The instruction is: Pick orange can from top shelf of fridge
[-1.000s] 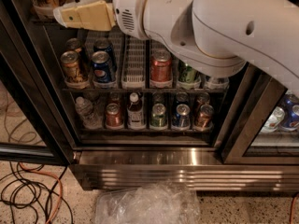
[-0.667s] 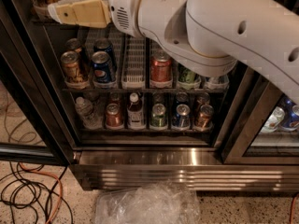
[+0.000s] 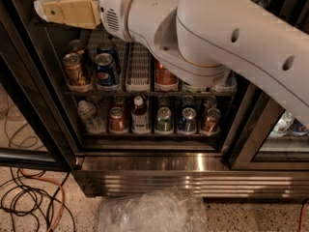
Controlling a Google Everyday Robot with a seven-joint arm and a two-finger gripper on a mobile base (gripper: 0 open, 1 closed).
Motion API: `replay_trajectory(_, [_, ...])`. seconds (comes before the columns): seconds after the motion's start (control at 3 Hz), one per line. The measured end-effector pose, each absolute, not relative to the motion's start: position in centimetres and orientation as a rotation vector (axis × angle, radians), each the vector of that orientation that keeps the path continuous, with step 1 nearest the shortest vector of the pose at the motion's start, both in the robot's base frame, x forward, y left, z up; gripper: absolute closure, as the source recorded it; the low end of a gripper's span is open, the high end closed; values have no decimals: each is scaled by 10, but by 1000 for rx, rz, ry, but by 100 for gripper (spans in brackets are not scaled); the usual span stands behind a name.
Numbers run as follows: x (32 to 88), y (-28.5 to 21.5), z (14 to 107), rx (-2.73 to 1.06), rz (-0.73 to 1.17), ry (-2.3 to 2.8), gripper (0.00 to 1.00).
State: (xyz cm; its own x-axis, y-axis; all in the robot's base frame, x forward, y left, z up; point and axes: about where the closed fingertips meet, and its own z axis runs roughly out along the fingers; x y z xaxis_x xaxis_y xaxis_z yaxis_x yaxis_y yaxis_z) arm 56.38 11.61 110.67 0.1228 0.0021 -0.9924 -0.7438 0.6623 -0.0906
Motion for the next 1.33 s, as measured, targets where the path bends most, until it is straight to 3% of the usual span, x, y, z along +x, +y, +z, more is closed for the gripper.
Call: replay_trajectory(1.33, [543,166,1109,-781,769,1306,0])
